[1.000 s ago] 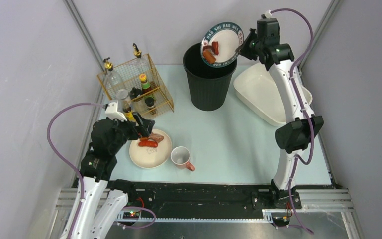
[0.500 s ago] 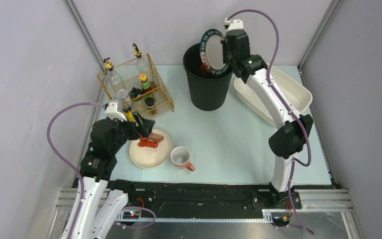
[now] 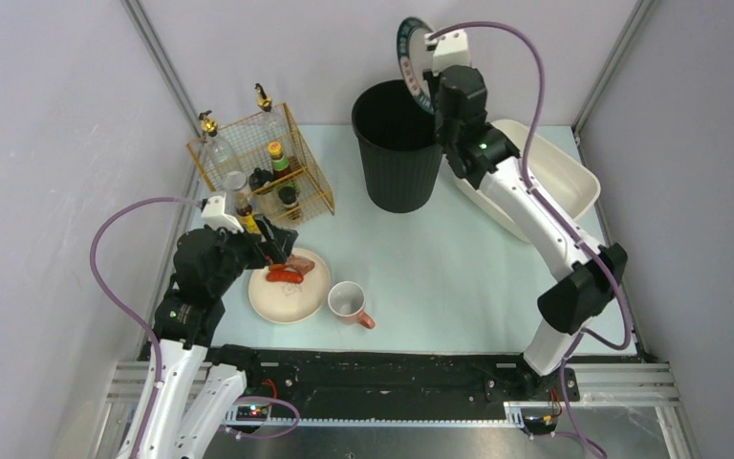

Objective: Clear the kitchen counter

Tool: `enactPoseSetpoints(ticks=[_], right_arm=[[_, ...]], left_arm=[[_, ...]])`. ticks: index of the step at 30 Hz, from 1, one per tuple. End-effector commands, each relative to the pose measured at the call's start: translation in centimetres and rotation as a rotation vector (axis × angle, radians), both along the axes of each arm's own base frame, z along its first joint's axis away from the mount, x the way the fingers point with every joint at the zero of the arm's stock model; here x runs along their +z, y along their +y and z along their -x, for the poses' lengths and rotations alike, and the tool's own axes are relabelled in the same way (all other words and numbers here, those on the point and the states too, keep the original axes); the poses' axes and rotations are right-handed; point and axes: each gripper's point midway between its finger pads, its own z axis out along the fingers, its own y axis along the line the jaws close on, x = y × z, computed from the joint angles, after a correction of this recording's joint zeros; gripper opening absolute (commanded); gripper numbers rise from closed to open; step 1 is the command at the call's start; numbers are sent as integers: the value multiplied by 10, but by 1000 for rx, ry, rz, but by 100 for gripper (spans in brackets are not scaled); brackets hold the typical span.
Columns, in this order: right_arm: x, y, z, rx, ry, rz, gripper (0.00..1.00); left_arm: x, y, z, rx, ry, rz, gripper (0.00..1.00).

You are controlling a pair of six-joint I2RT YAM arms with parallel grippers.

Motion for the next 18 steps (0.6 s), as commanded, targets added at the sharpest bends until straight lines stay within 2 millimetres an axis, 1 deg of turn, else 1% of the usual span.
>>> enactPoseSetpoints(ticks=[1,2,3,4,5,6,7,8,9,10,11,12,13,14,15,16,17,18], right_arm=[[111,-56,40,-129,-283,-207,0],[111,-63,42,-149,-278,-214,0],[118,-75,44,-169,-296,-252,0],[113,-80,45,-176,-270,-274,0],[115,-94,46,-198,-269,-293,0],[111,-97,46,-190,-247,-325,0],[112,-112,47,-213,-247,-338,0],[105,-117,47,-217,-222,-360,0],[104,-135,48,-252,-222,-373,0],[95,-141,47,-258,-193,-410,0],[93,-161,49,-294,-190,-430,0],[82,-164,47,-280,-151,-479,0],[78,-184,48,-312,-147,-505,0],[65,-184,46,-296,-102,-544,0],[60,-200,47,-322,-95,-561,0],[48,-200,46,-313,-56,-589,0],[42,-211,45,-336,-45,-599,0],[30,-211,44,-332,-10,-620,0]], left_arm=[[2,-1,-3,-4,-13,16,100],[2,-1,-3,-3,-13,16,100],[2,-1,-3,-3,-13,16,100],[2,-1,-3,-3,-14,15,100],[2,-1,-3,-3,-13,16,100],[1,-1,-3,-3,-12,16,100],[1,-1,-3,-3,-10,16,100],[1,0,-4,-1,-8,16,100],[0,0,-4,-1,-7,15,100],[0,-1,-4,-1,-6,16,100],[0,-1,-4,-2,-3,17,100],[0,-1,-5,-2,-3,17,100],[-1,-1,-5,-4,0,17,100],[-1,-1,-5,-4,1,19,100],[0,-1,-5,-3,-1,19,100],[0,-1,-5,-4,-2,20,100],[-1,-1,-5,-3,-1,20,100],[0,-1,-5,-2,-2,21,100]])
